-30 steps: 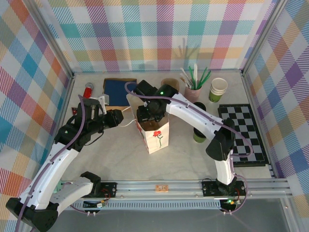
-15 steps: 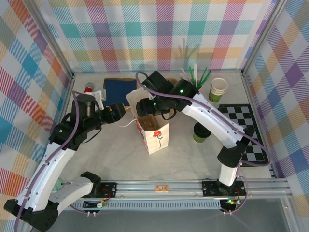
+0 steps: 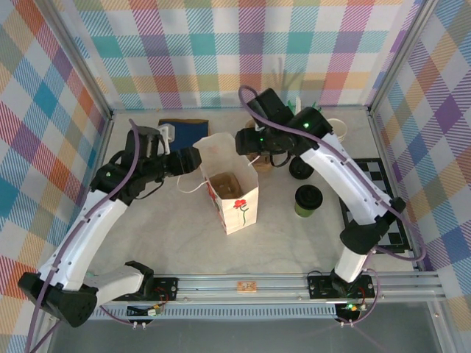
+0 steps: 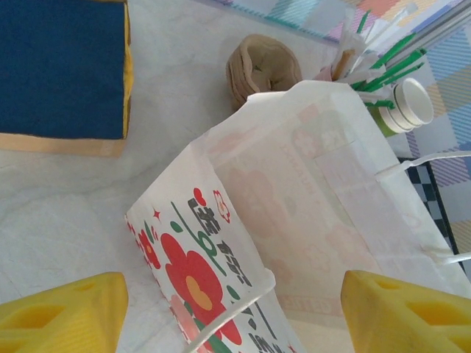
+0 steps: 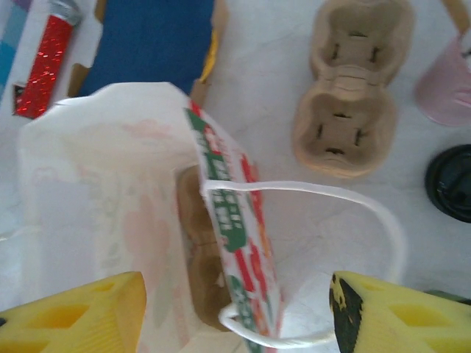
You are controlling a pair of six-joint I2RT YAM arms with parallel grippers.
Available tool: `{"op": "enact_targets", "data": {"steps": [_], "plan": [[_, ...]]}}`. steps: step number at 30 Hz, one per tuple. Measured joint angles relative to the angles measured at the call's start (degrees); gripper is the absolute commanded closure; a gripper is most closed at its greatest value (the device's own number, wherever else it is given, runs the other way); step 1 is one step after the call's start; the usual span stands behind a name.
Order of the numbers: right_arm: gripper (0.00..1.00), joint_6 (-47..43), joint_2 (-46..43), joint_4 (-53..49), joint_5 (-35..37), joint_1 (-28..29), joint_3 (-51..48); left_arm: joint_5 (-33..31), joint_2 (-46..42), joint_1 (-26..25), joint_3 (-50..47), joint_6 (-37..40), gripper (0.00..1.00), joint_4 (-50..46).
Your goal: Pack the takeout coffee
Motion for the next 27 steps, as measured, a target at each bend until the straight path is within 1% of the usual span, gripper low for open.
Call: {"op": "enact_targets", "data": {"steps": [4, 7, 8, 11, 16, 17, 23, 27], "plan": [[0.33, 0.0, -4.3, 0.4, 0.5, -0.3, -4.7, 1.2, 2.4, 0.0, 0.0, 0.3, 0.24, 0.1], [0.3, 0.0, -7.0, 0.6, 0.7, -0.5, -6.9, 1.7, 3.9, 0.0, 0.4, 0.6, 0.24, 0.1], [0.27, -0.2, -7.8, 0.7, 0.8, -0.5, -7.5, 1.7, 4.4, 0.0, 0.7, 0.7, 0.24, 0.2], [0.14, -0.2, -10.0, 0.9, 1.6, -0.5, -9.2, 1.7, 5.5, 0.0, 1.4, 0.8, 0.24, 0.2], [0.09, -0.3, -15.5, 0.0, 4.7, -1.5, -15.0, 1.6, 5.9, 0.0, 3.3, 1.2, 0.23, 0.0], [0.01, 0.0, -17.0, -0.3, 5.1, -2.2, -16.8, 1.4, 5.9, 0.0, 3.8, 1.4, 0.23, 0.0], [0.01, 1.6, -24.0, -3.5, 6.0, -8.0, -27.4, -0.4, 5.8, 0.0, 5.2, 2.6, 0.2, -0.3], [0.01, 1.4, -25.6, -4.9, 5.0, -13.0, -34.2, -1.2, 5.5, 0.1, 5.2, 2.6, 0.19, -0.7]]}}
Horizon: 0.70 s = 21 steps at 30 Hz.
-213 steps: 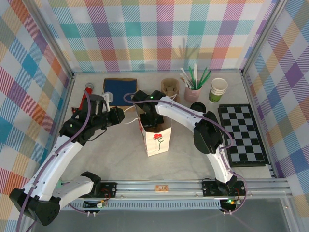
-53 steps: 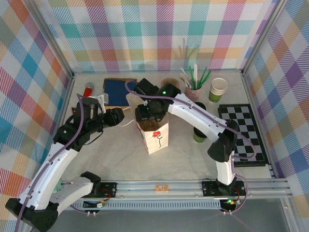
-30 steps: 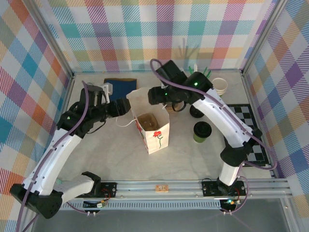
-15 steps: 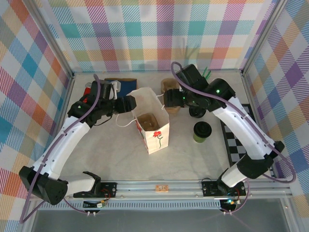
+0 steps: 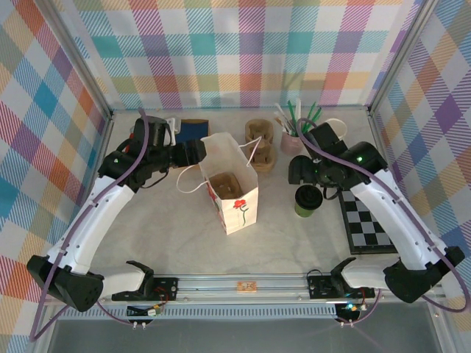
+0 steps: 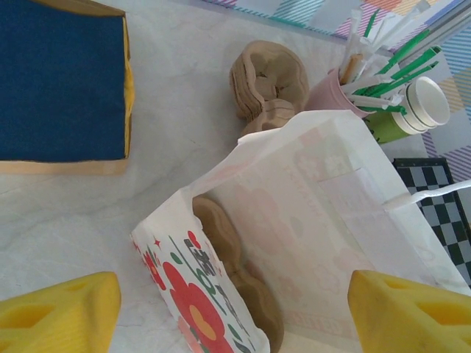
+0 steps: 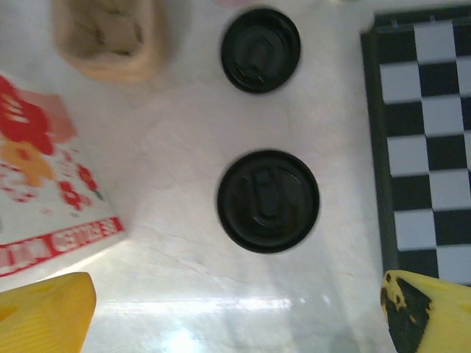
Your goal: Pack the takeout coffee
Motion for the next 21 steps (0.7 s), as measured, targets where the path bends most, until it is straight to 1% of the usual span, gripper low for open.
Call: {"op": "enact_targets", "data": {"steps": [4, 6, 13, 21], "plan": [[0.01, -1.4, 0.1, 1.0, -3.8, -6.9, -7.9, -0.3, -0.9, 0.2, 0.0, 0.0, 0.18, 0.0], [0.01, -2.2, 0.3, 1.7, -5.5, -9.0, -10.6, -0.3, -1.1, 0.4, -0.1, 0.0, 0.17, 0.1], [0.01, -4.2, 4.3, 6.6, -9.9, -9.5, -14.9, -0.2, 0.7, 1.1, -0.1, 0.0, 0.17, 0.7], [0.01, -5.5, 9.1, 10.4, -10.9, -9.5, -16.0, 0.1, 4.0, 2.6, 1.4, 0.2, 0.17, 0.7]]}}
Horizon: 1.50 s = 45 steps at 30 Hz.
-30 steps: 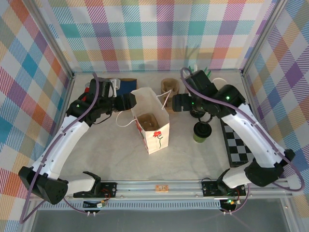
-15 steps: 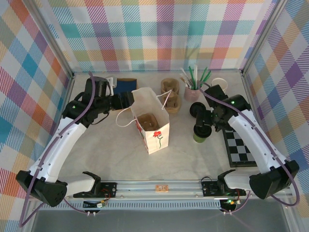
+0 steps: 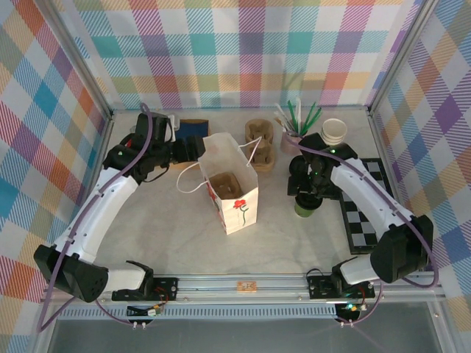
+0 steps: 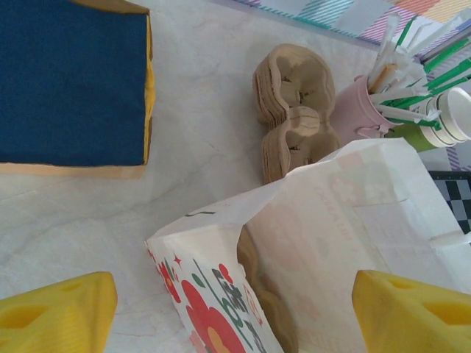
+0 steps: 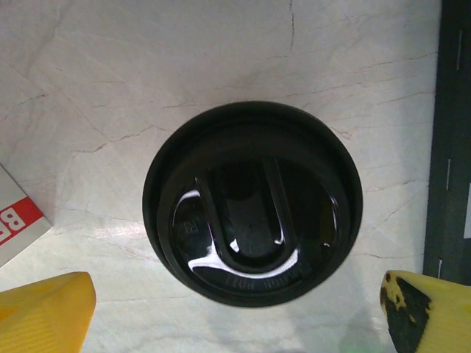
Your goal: Pack the takeout coffee
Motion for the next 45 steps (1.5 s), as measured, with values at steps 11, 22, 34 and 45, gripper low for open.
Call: {"op": "enact_targets", "data": {"steps": [11, 22, 34, 45], "plan": [[0.01, -2.6, 3.1, 1.9, 1.6, 0.0, -0.8, 0.2, 0.0, 1.3, 0.8, 1.1, 0.16, 0.0], [0.01, -5.6, 4.4, 3.5, 1.7, -0.4, -2.2, 0.2, -0.1, 1.4, 0.8, 1.1, 0.17, 0.0], [0.01, -6.4, 4.3, 4.1, 3.4, -0.4, -3.0, 0.2, -0.1, 1.7, 0.8, 1.1, 0.16, 0.0], [0.01, -7.6, 3.0, 5.4, 1.9, -0.5, -3.5, 0.1, -0.7, 1.7, 0.7, 1.1, 0.16, 0.0]]}}
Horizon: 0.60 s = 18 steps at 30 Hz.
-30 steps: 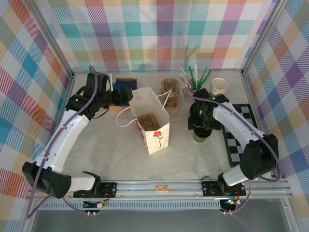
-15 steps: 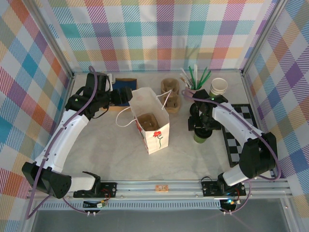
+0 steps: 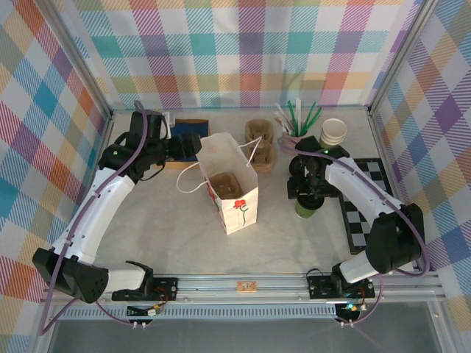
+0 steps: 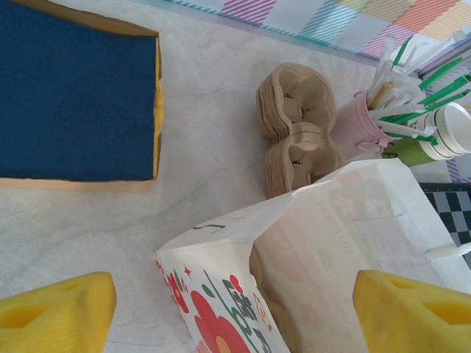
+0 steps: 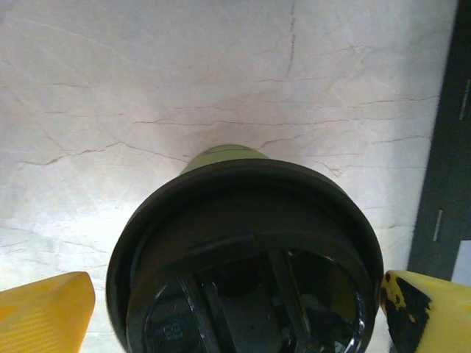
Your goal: Pack the takeout coffee
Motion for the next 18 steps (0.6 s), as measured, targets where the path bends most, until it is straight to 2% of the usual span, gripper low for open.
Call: {"op": "enact_targets", "data": {"steps": [18], "plan": [[0.01, -5.2, -2.6, -0.1, -2.3, 0.0, 0.0, 0.0, -0.6, 0.4, -0.3, 0.2, 0.16, 0.0]]}}
